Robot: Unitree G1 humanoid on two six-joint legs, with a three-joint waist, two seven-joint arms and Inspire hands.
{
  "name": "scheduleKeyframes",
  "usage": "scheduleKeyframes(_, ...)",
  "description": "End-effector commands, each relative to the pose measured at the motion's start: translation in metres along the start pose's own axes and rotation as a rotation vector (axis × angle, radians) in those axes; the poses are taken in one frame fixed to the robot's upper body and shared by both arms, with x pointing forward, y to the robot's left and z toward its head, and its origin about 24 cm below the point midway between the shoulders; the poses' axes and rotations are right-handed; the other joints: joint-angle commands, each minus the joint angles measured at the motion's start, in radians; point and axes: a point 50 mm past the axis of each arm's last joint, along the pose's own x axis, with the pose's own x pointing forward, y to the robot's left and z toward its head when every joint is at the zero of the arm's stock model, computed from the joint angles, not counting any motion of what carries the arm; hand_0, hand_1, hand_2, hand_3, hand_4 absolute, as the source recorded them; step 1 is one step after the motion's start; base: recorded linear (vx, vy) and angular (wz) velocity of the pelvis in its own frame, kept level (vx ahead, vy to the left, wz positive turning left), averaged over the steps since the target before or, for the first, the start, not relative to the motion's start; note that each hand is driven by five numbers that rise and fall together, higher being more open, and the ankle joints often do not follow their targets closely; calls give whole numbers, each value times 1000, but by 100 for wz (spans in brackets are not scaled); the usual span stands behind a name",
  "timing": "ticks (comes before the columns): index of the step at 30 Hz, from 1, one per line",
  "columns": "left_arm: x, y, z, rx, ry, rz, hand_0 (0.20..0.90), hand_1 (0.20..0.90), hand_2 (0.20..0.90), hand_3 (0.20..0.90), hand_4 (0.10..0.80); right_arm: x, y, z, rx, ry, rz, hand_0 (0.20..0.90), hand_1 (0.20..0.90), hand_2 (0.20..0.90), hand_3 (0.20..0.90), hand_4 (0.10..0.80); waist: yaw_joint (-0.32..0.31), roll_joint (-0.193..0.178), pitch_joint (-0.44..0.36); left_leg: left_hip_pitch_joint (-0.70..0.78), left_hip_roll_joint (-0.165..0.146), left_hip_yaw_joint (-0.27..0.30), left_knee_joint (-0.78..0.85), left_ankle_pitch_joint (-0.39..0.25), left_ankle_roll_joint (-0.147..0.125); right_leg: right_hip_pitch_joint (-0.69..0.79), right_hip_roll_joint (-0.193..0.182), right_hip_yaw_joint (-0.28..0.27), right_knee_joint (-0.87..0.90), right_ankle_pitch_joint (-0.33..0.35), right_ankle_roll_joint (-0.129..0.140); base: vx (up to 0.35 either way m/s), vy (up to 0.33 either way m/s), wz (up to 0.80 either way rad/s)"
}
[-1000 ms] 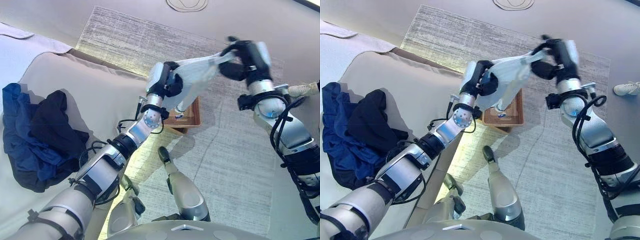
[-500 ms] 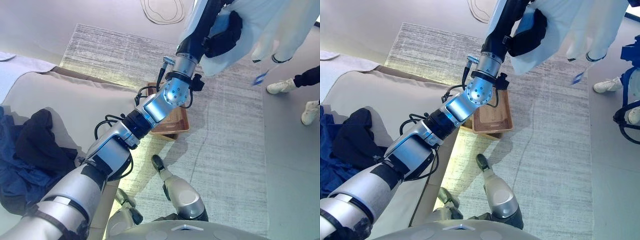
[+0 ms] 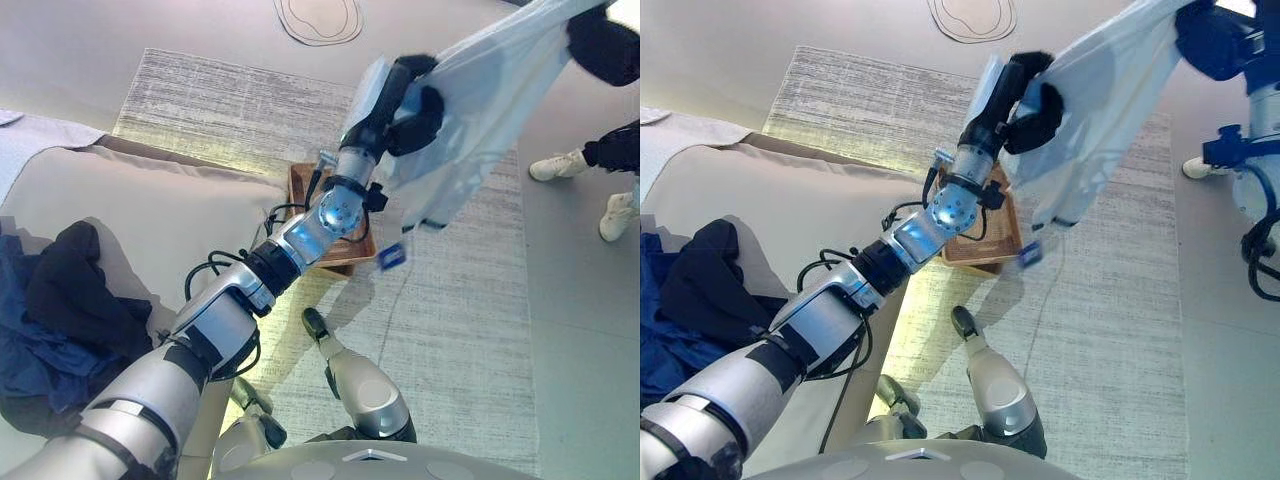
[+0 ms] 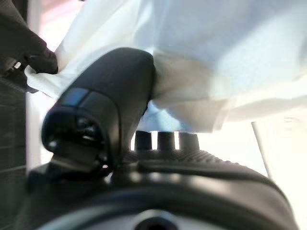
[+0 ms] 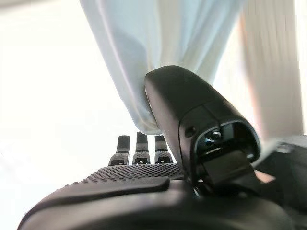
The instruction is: Pick up the clothes from the bed and place them into the basket
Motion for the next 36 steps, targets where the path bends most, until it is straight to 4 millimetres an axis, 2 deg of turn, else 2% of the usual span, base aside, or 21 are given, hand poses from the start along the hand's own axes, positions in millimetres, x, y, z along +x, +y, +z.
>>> scheduleKeyframes(1,-102,42,-136,157,626,101,300,300,300,200,100,36,-116,5,150,9,-609,900,900,900,900,800,38,-46,-190,-37,26,-79,79,-108,23,12,-37,-128,95,-160,-31,-3,-33,0)
scheduleKeyframes(2,-111,46,-143,140,665,124,300,300,300,200,100,36,-109,1,149,24,-592,900,900,900,900,800,46,-48,-189,-42,29,-82,94,-111,23,10,-39,-134,100,-162,-37,-2,-30,0)
scheduleKeyframes(7,-138,56,-159,124,774,178,300,300,300,200,100,35,-107,-9,128,73,-566,900,900,900,900,800,70,-56,-189,-48,32,-83,124,-122,24,17,-44,-153,94,-158,-45,0,0,0)
scheduleKeyframes(14,-184,94,-182,229,924,243,300,300,300,200,100,35,-110,-15,104,135,-534,900,900,900,900,800,98,-64,-201,-42,30,-88,145,-132,26,44,-47,-160,62,-144,-46,29,-5,3)
scheduleKeyframes(16,-200,106,-188,275,976,243,300,300,300,200,100,35,-114,-15,97,146,-540,900,900,900,900,800,106,-61,-207,-35,28,-89,140,-129,25,52,-47,-169,58,-146,-46,49,5,4)
scheduleKeyframes(21,-222,116,-196,329,1053,220,300,300,300,200,100,36,-124,-19,114,203,-512,900,900,900,900,800,118,-61,-219,-26,23,-89,140,-129,23,68,-47,-185,54,-148,-48,35,6,8)
scheduleKeyframes(25,-242,122,-200,353,1095,207,300,300,300,200,100,30,-130,-40,74,316,-471,900,900,900,900,800,130,-66,-222,-23,21,-91,151,-132,22,83,-48,-197,53,-152,-51,21,6,4)
scheduleKeyframes(26,-242,122,-200,353,1095,207,300,300,300,200,100,30,-130,-40,74,316,-471,900,900,900,900,800,130,-66,-222,-23,21,-91,151,-132,22,83,-48,-197,53,-152,-51,0,0,0)
scheduleKeyframes(27,-252,127,-201,360,1123,224,300,300,300,200,100,25,-136,-51,20,371,-467,900,900,900,900,800,133,-68,-225,-23,21,-93,157,-135,22,88,-48,-200,56,-156,-54,0,0,0)
scheduleKeyframes(32,-280,147,-203,393,1198,271,300,300,300,200,100,10,-152,-71,-73,463,-459,900,900,900,900,800,145,-75,-231,-21,18,-96,169,-139,25,101,-50,-204,54,-157,-54,19,11,7)
scheduleKeyframes(36,-286,163,-201,424,1198,276,300,300,300,200,100,3,-165,-78,-132,511,-480,900,900,900,900,800,152,-70,-234,-19,11,-100,162,-136,25,106,-52,-204,52,-157,-51,-1,40,5)
